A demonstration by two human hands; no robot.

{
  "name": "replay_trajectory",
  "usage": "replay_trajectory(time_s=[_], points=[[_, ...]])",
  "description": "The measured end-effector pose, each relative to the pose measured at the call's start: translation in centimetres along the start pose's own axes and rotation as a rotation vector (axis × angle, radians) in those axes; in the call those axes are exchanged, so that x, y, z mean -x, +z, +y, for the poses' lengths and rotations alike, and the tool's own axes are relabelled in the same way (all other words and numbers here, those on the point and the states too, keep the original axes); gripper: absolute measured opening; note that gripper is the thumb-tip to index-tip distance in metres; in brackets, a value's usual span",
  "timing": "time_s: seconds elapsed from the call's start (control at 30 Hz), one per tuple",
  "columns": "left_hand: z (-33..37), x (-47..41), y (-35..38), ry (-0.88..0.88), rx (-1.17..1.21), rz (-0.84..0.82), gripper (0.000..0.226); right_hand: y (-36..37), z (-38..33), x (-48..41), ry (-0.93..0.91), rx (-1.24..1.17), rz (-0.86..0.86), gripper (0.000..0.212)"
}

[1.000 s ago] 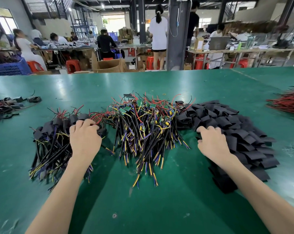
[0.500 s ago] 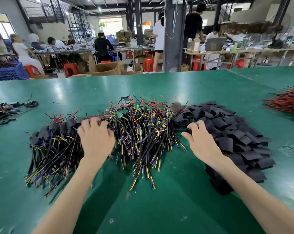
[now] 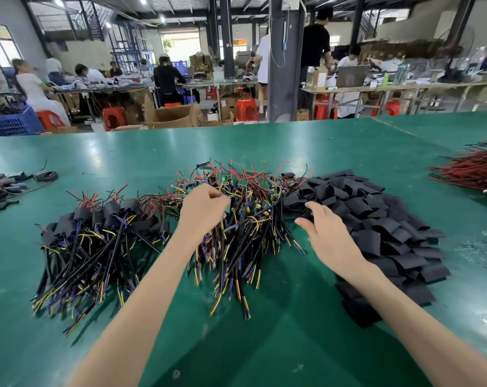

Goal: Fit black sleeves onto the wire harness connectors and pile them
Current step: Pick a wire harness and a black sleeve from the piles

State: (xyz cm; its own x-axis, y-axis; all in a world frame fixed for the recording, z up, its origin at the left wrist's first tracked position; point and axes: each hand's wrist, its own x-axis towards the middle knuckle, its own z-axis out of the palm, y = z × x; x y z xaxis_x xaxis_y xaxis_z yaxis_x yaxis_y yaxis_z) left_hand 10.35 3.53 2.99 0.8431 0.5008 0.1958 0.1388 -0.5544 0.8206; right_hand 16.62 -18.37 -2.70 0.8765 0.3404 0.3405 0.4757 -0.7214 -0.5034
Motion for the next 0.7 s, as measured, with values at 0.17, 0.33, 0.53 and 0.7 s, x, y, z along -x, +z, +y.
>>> replay_trajectory(time_s=[0.17,0.33,0.53,0.7], points=[[3.4,0.6,-3.0,0.127,0.446,0.1,0.009,0.0,-0.2,0.0,-0.045,0.015,0.069,0.045],[4.2,1.2,-5.7,0.681,-0.128,0.265,0.034,0.0,-0.2,0.1,-0.092,-0.036,0.095,0.04],[-0.4,2.7,-3.3,0.715,-0.531,0.066,0.034,0.1,-0.3,0.1,-0.145,-0.076,0.082,0.039],[-2.9,3.6,-1.8,0.806,-0.666,0.134,0.038,0.1,-0.3,0.2,-0.184,-0.138,0.078,0.037]])
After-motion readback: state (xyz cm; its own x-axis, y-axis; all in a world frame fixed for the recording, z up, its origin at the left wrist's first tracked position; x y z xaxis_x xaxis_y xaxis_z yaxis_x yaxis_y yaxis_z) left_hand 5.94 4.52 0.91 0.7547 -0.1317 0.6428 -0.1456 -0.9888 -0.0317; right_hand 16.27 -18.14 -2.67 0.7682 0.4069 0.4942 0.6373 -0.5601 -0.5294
